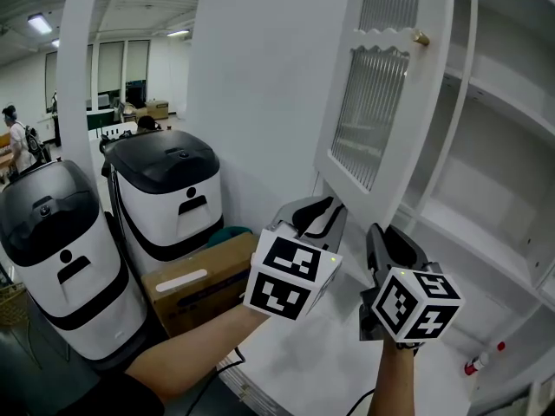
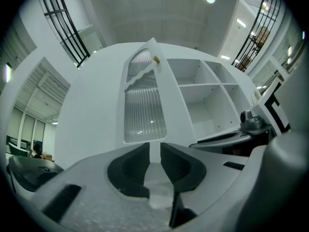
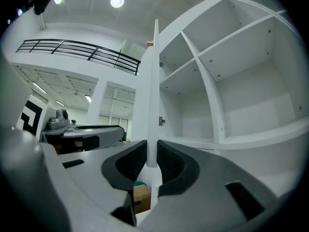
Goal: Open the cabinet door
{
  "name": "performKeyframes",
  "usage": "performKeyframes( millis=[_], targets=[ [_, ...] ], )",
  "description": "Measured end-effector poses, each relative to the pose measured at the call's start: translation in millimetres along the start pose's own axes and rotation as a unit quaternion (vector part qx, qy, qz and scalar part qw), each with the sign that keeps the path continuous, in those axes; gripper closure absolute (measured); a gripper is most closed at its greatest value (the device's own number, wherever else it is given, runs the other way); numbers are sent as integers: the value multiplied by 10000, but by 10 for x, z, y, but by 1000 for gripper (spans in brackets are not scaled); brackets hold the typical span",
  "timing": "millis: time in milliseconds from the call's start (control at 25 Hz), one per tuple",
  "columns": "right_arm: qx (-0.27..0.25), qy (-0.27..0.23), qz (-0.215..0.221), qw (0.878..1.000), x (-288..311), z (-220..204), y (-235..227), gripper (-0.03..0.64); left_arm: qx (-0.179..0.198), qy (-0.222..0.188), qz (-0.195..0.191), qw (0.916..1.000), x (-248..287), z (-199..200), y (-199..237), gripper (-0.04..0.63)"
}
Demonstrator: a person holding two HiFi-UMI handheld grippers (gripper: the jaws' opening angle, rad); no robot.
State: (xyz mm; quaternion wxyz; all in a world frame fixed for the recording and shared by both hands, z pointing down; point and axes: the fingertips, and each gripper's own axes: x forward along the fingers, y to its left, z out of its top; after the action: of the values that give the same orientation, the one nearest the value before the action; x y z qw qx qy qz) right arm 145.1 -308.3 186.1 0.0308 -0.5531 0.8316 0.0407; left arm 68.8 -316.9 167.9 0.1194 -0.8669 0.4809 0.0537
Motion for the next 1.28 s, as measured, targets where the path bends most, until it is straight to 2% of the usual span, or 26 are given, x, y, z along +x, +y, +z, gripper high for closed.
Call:
performKeyframes(
  millis=[280,560,1280],
  targets=[
    [-9,21,-26,10000,-13,23,195,548,-43,-9,40,10000,-136,23,84,517],
    [-89,-32,182,9998,-12,41,481,548,-118,0,121,9999,-261,16,184,517],
    [-236,-239,683,9971,119,32,1099,537,-176,55,621,9979,-618,-44,581,517]
  ],
)
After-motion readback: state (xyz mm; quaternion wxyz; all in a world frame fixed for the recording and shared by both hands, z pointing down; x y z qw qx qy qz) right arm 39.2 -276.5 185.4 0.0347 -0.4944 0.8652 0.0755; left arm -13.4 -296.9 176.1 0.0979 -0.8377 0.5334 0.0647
